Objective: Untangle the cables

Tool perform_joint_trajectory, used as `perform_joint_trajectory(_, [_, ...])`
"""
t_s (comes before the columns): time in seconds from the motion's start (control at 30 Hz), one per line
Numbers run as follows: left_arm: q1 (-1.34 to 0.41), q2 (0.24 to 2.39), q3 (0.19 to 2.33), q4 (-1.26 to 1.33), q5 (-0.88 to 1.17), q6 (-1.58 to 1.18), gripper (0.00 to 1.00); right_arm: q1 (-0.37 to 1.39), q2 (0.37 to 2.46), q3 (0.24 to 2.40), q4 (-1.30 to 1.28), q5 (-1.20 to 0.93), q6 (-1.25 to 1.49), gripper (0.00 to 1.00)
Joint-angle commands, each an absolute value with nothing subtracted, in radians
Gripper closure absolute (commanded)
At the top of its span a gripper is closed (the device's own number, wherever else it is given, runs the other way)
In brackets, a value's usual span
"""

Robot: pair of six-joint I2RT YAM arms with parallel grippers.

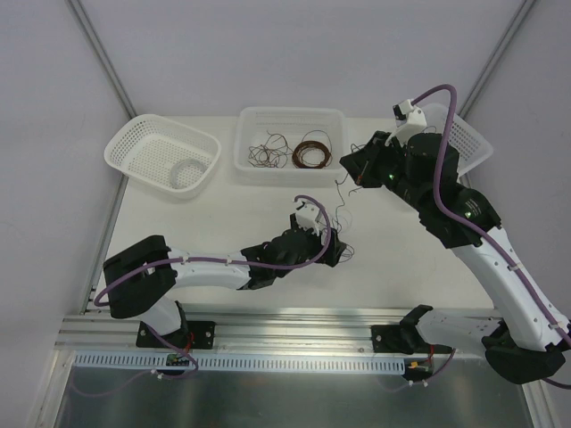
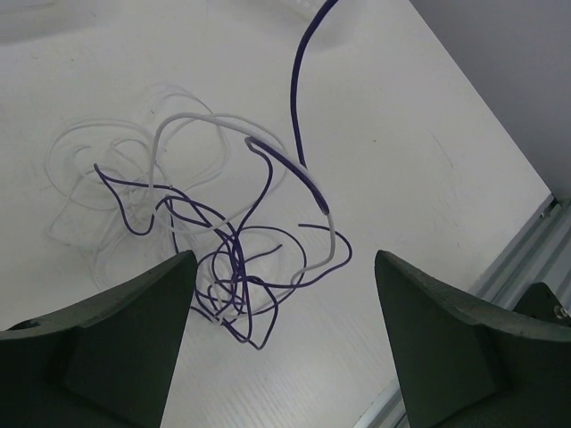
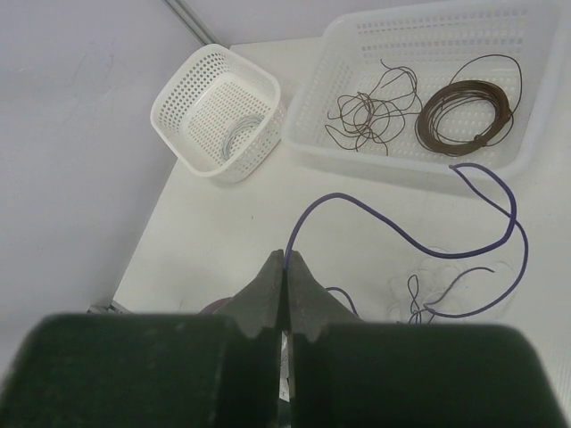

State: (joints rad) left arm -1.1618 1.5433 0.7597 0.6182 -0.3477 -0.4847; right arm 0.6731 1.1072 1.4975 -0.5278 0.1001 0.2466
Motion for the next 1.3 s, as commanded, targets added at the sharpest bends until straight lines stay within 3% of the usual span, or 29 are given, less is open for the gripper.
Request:
perform_joint_trajectory(0.0, [-1.184, 1.571, 0.818, 0.689, -0.457, -0.503, 0.19, 0.684, 1.086, 1.500, -0.482, 0.138, 0.262, 0.99])
perform_joint_trajectory(0.13, [-1.187, 1.609, 0.857, 0.677, -0.537, -0.517, 0.31, 0.695, 1.080, 1.486, -0.480, 0.144, 0.270, 0.99])
perform_joint_trajectory(0.17, [-1.187, 1.617, 0.864, 0.670, -0.551, -0.517, 0.38, 0.698, 1.077, 1.483, -0.480, 0.144, 0.270, 0.99])
perform_joint_trajectory(0.27, [-1.187, 1.635, 0.880, 0.654, -0.565, -0.518, 0.67, 0.698, 1.069, 1.480, -0.486, 0.155, 0.262, 0.99])
perform_joint_trajectory(0.3, [-1.187, 1.631, 0.877, 0.647, -0.558, -0.520, 0.87, 0.696, 1.065, 1.480, -0.495, 0.161, 0.256, 0.99])
perform_joint_trajectory(0.37, [-1.187, 1.615, 0.865, 0.634, -0.528, -0.520, 0.99, 0.698, 1.058, 1.482, -0.512, 0.198, 0.226, 0.99])
perform_joint_trajectory(0.7, [-1.166, 1.343, 0.686, 0.493, -0.467, -0.580, 1.00, 0.592, 0.983, 1.396, -0.609, 0.321, 0.117, 0.99])
perform_joint_trajectory(1.03, [-0.957, 1.068, 0.548, 0.396, -0.157, -0.644, 1.00, 0.492, 0.965, 1.275, -0.727, 0.360, 0.005, 0.99])
perform_joint_trajectory(1.27, [-0.865, 0.941, 0.532, 0.272, -0.107, -0.618, 1.00, 0.405, 0.979, 1.177, -0.773, 0.394, 0.005, 0.99])
